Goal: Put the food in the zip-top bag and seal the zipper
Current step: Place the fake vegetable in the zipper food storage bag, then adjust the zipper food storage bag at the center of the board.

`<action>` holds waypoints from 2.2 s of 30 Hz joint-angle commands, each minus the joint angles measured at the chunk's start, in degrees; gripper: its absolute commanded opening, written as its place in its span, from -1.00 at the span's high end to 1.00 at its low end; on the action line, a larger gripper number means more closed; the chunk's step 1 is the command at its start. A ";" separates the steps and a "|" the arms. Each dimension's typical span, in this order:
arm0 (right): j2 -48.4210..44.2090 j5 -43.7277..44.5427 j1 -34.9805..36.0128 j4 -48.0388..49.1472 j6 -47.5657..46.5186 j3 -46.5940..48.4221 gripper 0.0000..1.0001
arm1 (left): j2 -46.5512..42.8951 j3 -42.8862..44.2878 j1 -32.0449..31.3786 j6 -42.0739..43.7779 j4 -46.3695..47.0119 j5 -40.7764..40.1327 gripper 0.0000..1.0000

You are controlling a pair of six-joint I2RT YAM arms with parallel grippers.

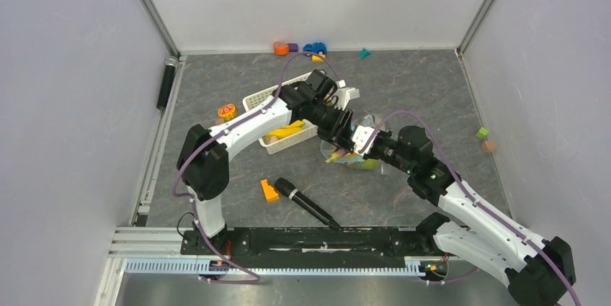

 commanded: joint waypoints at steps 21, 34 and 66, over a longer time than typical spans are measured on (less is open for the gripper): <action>-5.71 -20.19 2.90 2.08 -0.36 -1.33 1.00 | 1.01 -1.44 -0.05 -24.63 22.26 -22.41 0.65; -1.98 -2.90 2.89 5.43 7.15 1.13 0.96 | -1.96 -4.28 -0.05 -25.55 23.64 -23.84 -0.75; 4.69 13.15 2.95 -3.80 28.86 8.68 0.98 | -36.62 -31.22 0.02 -17.12 28.94 -56.74 -0.99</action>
